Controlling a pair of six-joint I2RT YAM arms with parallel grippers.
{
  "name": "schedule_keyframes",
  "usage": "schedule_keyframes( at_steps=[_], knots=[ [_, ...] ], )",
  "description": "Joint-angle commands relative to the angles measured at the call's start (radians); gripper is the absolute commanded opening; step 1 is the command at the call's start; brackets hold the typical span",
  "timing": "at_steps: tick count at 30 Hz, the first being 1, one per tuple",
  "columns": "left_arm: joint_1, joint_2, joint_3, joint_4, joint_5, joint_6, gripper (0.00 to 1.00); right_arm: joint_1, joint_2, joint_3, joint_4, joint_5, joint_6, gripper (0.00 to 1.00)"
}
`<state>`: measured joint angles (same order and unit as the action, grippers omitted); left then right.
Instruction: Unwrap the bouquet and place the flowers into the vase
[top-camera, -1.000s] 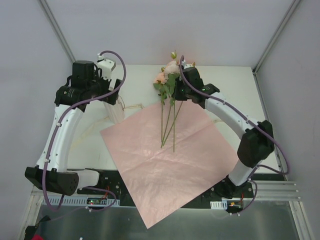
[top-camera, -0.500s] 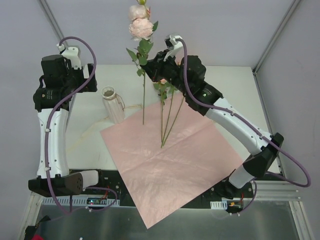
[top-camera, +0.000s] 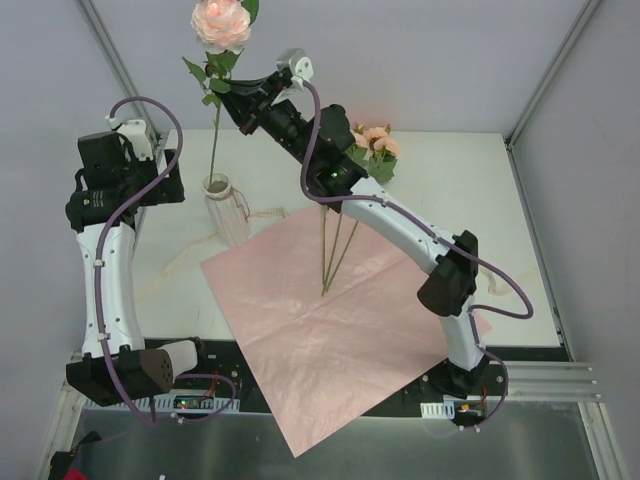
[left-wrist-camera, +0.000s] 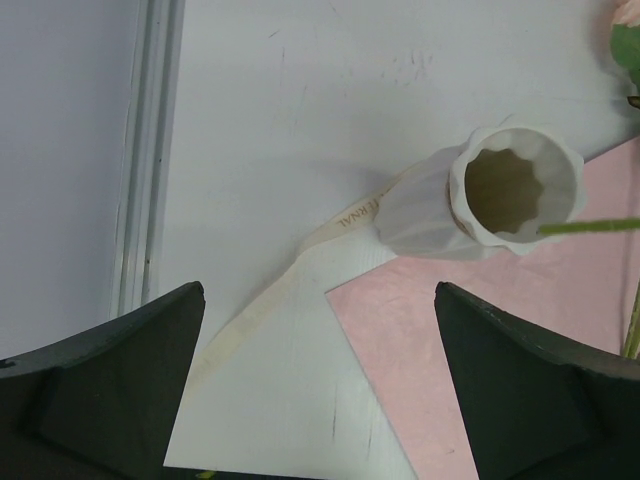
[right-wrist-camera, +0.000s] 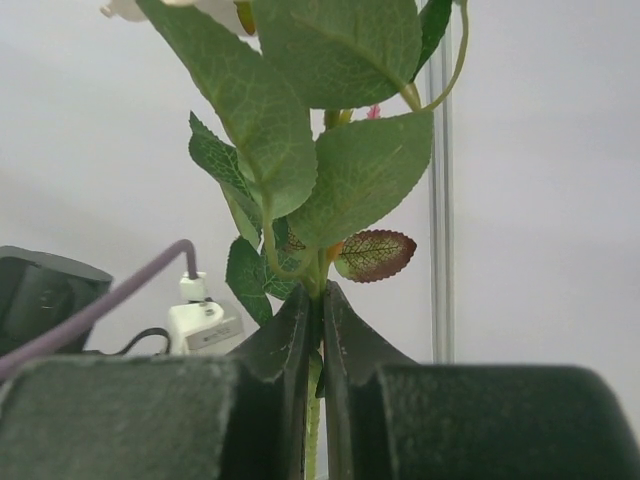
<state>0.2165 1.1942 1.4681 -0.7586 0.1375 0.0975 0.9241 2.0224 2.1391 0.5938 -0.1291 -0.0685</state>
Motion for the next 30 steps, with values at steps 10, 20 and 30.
schedule_keyframes(
  at_steps=[10,20,30],
  knots=[
    [0.057,-0.081,0.008,0.002,0.129,0.084,0.99,-0.004,0.09,0.047,0.212,-0.015,-0.083,0.01],
    [0.083,-0.073,-0.002,-0.001,0.16,0.062,0.99,0.001,0.035,-0.162,0.164,-0.052,-0.077,0.01],
    [0.084,-0.065,0.008,0.001,0.159,0.056,0.99,0.01,-0.014,-0.166,-0.196,-0.086,-0.03,0.48]
  ],
)
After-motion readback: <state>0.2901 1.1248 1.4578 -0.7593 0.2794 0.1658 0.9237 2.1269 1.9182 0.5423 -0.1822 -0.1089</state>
